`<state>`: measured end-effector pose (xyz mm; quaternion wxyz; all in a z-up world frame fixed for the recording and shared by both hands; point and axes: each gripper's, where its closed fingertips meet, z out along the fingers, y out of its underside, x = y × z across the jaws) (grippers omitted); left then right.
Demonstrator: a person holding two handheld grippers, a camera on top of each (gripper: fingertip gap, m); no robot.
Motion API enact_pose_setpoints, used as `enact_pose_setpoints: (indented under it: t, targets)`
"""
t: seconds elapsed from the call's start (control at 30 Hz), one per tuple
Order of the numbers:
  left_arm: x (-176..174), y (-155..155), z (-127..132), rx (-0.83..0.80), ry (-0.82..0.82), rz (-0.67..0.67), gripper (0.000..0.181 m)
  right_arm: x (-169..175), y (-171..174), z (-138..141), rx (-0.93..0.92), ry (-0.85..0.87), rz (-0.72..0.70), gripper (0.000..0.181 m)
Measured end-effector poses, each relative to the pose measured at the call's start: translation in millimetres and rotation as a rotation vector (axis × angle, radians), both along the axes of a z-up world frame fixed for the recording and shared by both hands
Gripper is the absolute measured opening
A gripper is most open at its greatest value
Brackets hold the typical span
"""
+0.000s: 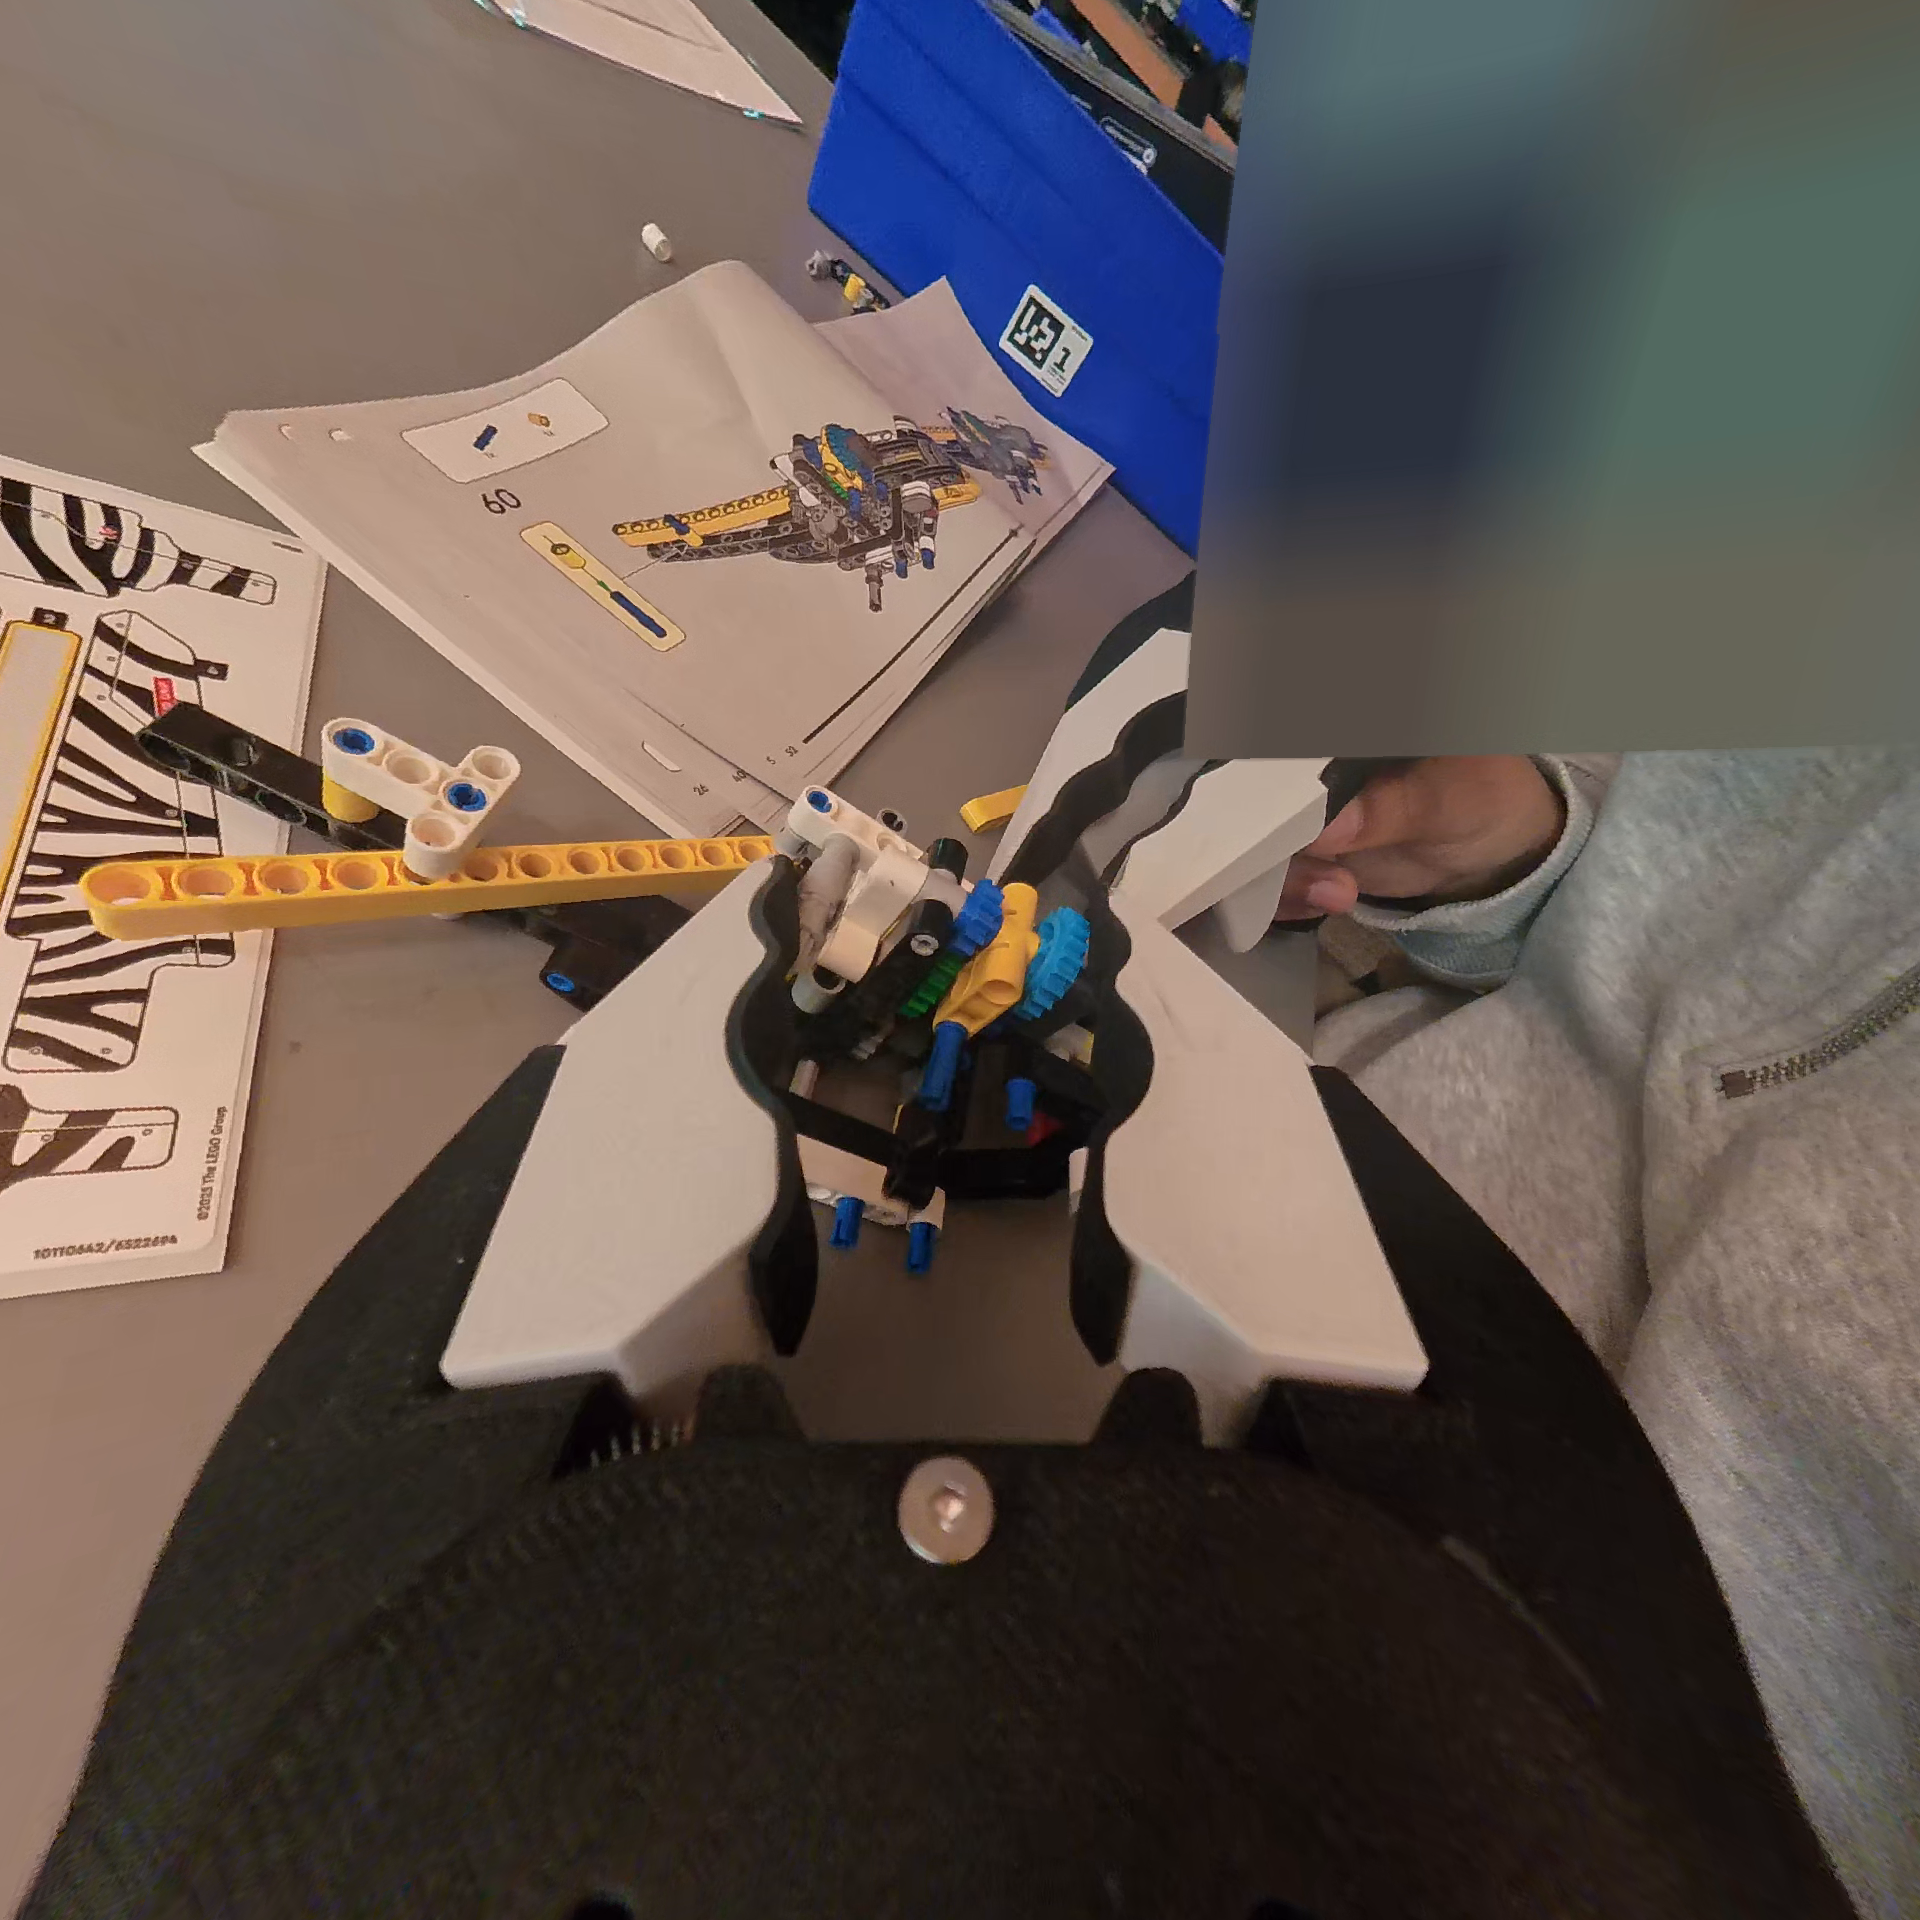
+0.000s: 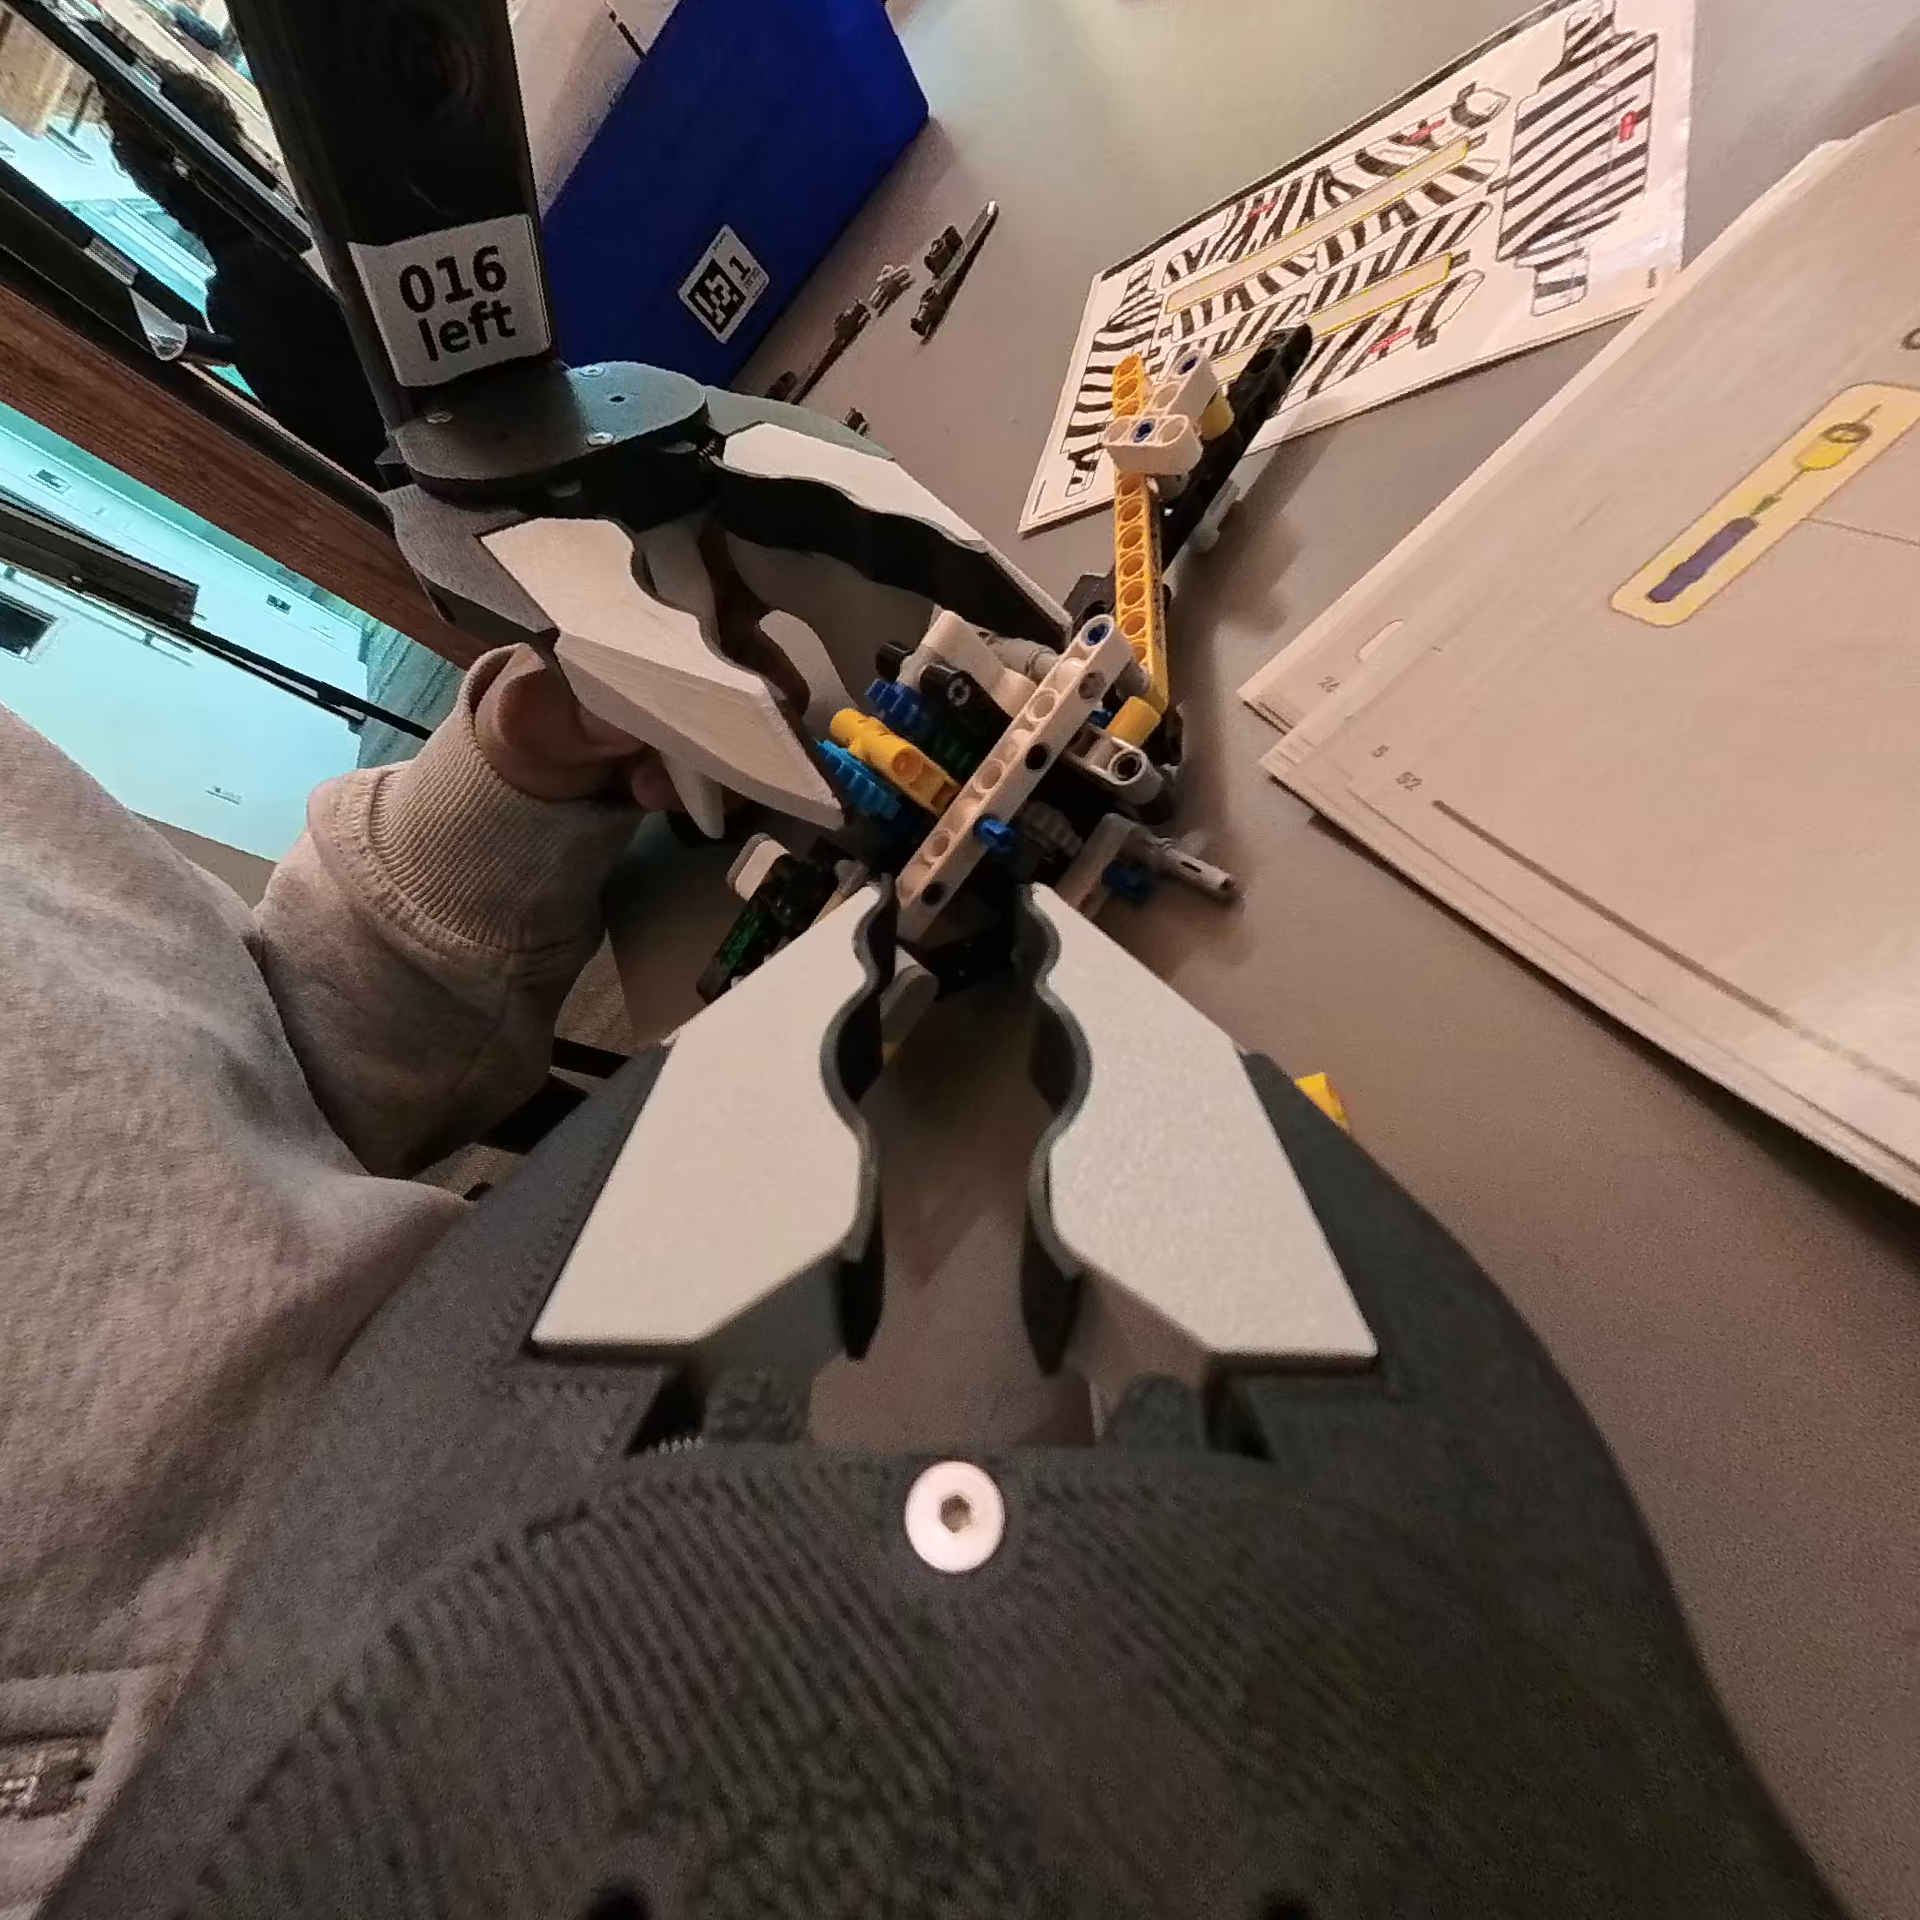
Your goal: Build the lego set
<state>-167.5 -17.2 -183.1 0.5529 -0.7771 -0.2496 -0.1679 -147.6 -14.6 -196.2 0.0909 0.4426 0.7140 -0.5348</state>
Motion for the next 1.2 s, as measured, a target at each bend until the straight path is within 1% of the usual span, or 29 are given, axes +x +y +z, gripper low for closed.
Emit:
enact_pose_setpoints:
  t: [0.07,0.13,0.17,0.23,0.37,0.47,0.6,0.7,0.77,0.83,0.93,1.03,1.2]
  targets:
    - [-0.6,-0.1,-0.1,-0.002,0.003,0.005,0.054,-0.4,0.5,0.5,0.006,0.008,-0.002,0.019]
    - [-4.1,-1.0,-0.6,-0.004,0.001,0.028,0.055,-2.6,3.9,4.5,0.018,0.041,-0.016,0.004]
    - [-4.8,-1.5,-0.8,-0.003,-0.004,0.033,0.054,-6.6,9.2,6.0,0.039,0.066,-0.044,0.0]
    - [-3.4,-0.6,-2.7,-0.013,-0.013,0.026,0.055,-11.4,18.8,6.4,0.083,0.093,-0.068,0.0]
    - [-0.1,2.8,-4.0,-0.032,0.009,0.023,0.056,-14.9,28.2,10.6,0.062,0.1,-0.102,0.0]
    - [0.7,5.1,-4.0,-0.037,0.018,0.031,0.056,-17.2,34.7,15.7,0.063,0.131,-0.128,0.006]
    - [1.5,6.2,-4.2,-0.049,0.035,0.038,0.056,-14.4,32.6,15.4,0.085,0.148,-0.12,0.014]
    - [1.6,7.4,-1.9,-0.05,0.042,0.055,0.056,-12.9,31.8,14.6,0.135,0.181,-0.112,0.019]
    - [3.3,10.8,2.9,-0.036,0.065,0.068,0.062,-12.6,32.6,14.5,0.168,0.201,-0.11,0.019]
    - [3.7,13.1,1.4,-0.062,0.095,0.084,0.064,-11.3,32.4,13.4,0.193,0.211,-0.102,0.02]
    - [2.9,14.4,-5.8,-0.116,0.124,0.114,0.063,-9.3,29.3,9.1,0.234,0.215,-0.086,0.021]
    - [2.0,15.8,-9.3,-0.133,0.128,0.146,0.063,-9.4,27.7,4.5,0.3,0.229,-0.075,0.022]
    - [2.1,16.2,-9.6,-0.139,0.138,0.158,0.062,-11.9,26.7,5.8,0.376,0.284,-0.078,0.016]
